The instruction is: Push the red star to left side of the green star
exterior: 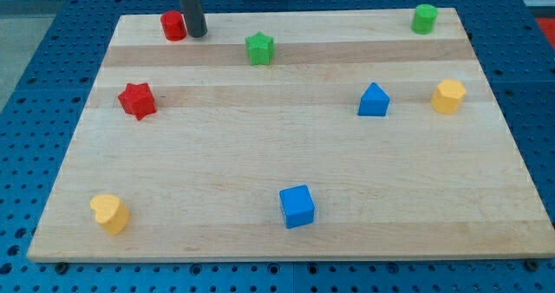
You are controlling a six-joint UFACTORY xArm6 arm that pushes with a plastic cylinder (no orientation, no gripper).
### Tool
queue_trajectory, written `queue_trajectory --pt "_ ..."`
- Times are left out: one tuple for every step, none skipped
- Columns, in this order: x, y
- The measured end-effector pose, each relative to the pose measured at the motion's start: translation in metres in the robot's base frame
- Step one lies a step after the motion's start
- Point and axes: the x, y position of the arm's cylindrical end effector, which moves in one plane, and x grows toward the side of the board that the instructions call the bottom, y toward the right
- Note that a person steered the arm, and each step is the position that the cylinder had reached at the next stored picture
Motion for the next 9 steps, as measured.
queue_trajectory --pt "0.028 0.003" --pt "0.047 -0.03" --pt "0.079 -0.085" --pt "0.117 -0.13" --pt "0.15 -0.138" --pt "0.155 -0.123" --pt "0.155 -0.084" --pt "0.154 -0.047" --pt "0.16 -0.027"
